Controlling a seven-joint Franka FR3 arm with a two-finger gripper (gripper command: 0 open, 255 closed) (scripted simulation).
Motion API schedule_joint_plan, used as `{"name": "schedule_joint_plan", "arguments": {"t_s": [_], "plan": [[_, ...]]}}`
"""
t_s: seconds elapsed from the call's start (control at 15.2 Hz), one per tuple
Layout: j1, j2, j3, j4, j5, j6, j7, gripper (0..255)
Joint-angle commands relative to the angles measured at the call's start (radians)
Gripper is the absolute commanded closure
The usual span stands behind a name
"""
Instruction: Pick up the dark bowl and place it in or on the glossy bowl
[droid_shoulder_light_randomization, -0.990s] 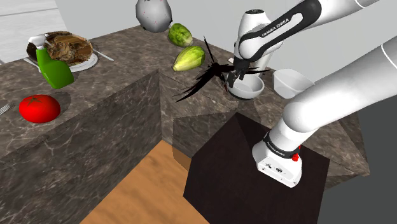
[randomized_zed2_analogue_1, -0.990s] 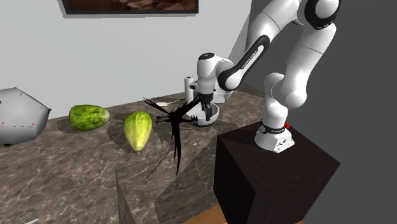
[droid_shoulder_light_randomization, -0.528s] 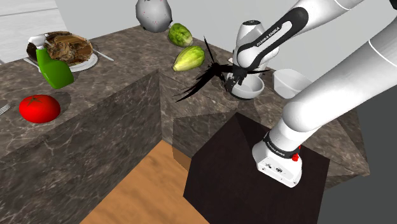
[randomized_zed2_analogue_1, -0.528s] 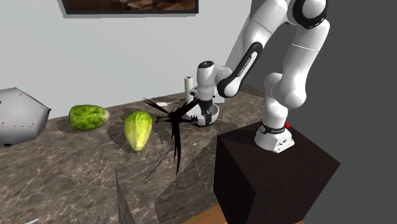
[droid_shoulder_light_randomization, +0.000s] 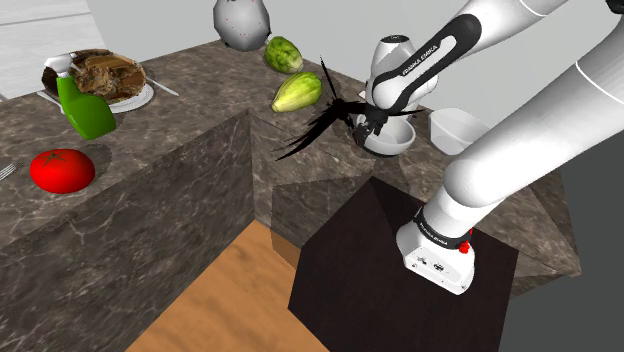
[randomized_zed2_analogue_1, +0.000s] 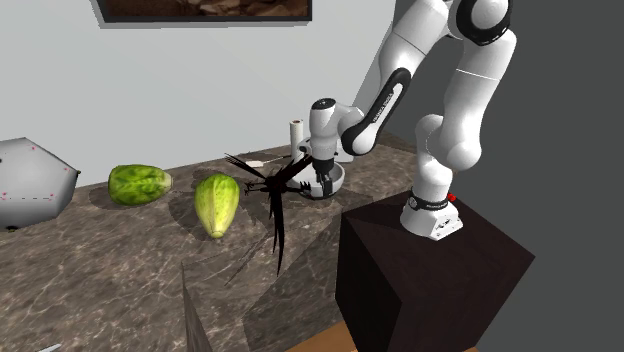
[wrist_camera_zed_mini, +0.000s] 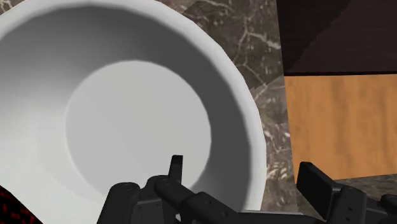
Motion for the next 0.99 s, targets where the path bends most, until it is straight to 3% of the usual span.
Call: {"name": "schedule_joint_plan", "arguments": {"t_s": [0.0, 0.59, 0.92], "plan": [[0.0, 0.0, 0.0, 0.0, 0.0, 0.0, 0.0, 255], [0.0, 0.0, 0.0, 0.0, 0.0, 0.0, 0.0, 255], [0.006, -0.082, 0.003, 0.012, 0.018, -0.093, -0.019, 255]]}}
